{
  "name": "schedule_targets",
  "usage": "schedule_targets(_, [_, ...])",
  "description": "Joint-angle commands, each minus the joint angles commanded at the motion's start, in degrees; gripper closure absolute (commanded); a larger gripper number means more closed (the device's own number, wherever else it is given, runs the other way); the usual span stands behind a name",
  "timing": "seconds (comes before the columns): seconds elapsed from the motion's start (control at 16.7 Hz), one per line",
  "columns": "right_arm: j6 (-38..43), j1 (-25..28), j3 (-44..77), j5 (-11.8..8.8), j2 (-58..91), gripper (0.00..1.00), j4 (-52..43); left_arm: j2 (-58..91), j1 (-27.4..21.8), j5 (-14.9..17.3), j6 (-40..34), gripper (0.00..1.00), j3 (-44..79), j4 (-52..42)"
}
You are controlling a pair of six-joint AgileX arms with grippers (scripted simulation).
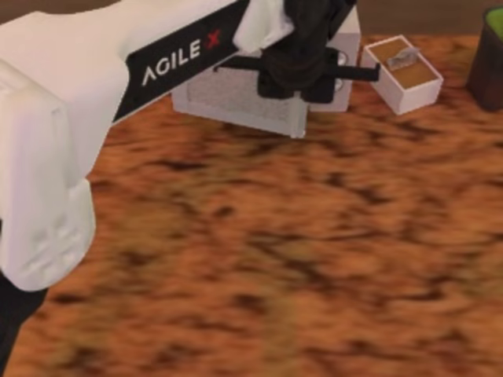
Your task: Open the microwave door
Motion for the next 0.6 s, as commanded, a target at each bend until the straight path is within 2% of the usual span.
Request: schedule_targets(0.6, [0.0, 0.0, 0.0, 0.0, 0.0, 0.00, 0.0, 0.1, -0.4, 0.3, -0.1, 1.00, -0.1, 0.2])
